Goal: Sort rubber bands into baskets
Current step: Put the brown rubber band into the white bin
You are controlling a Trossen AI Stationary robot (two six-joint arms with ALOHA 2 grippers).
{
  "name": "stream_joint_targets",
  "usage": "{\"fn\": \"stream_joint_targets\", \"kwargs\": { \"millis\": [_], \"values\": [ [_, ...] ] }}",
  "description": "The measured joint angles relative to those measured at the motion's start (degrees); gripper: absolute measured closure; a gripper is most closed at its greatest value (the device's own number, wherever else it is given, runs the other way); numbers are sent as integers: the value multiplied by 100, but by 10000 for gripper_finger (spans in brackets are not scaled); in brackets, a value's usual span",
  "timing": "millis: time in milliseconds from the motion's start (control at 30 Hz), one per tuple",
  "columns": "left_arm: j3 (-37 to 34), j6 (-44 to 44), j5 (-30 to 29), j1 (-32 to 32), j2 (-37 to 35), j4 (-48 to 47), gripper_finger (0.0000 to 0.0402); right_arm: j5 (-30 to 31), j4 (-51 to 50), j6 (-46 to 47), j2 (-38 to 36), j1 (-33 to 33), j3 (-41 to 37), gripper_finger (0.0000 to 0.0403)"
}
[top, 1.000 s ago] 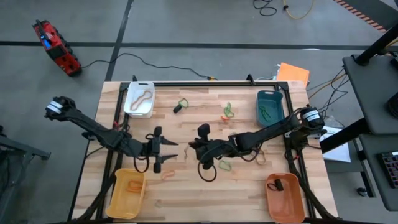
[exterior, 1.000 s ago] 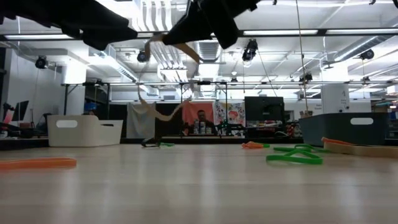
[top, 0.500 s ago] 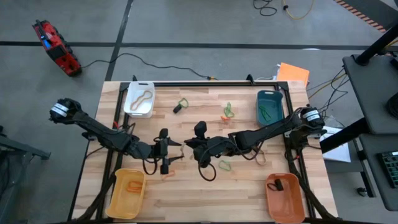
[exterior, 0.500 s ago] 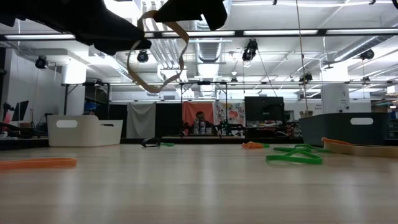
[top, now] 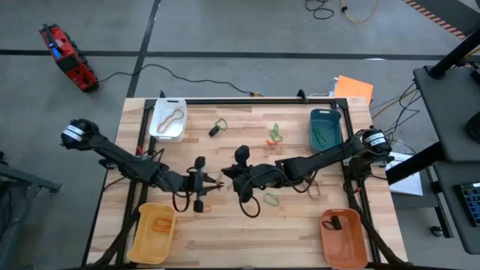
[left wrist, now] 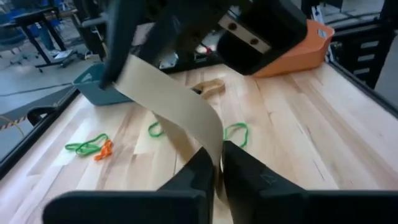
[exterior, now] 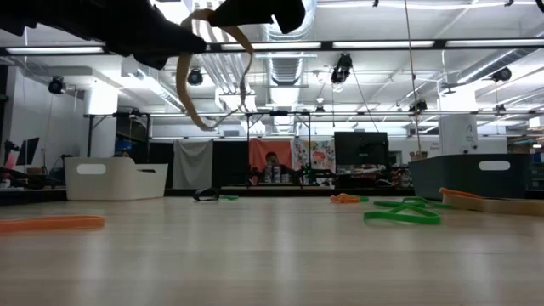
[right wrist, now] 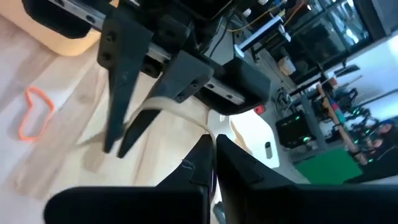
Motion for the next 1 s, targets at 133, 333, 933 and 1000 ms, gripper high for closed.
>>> {"fn": "stream_joint_targets", "kwargs": {
  "millis": [133,333,933,1000],
  "values": [
    [0,90,-127,0,-185,-4,400,-3,-115,396,-2,0,0,378],
    [-1,256,-145,5,-559,-85,401,11,-212,860,-14,-32,0,308],
    [132,245,-1957,2151,-2393,-1764,402,689,-1494,1934,-363,-94,-4,196],
    [372,-35,-1925,2664,-2421,-2479,402,687,-1524,2012,-363,-94,-40,197]
  ]
}}
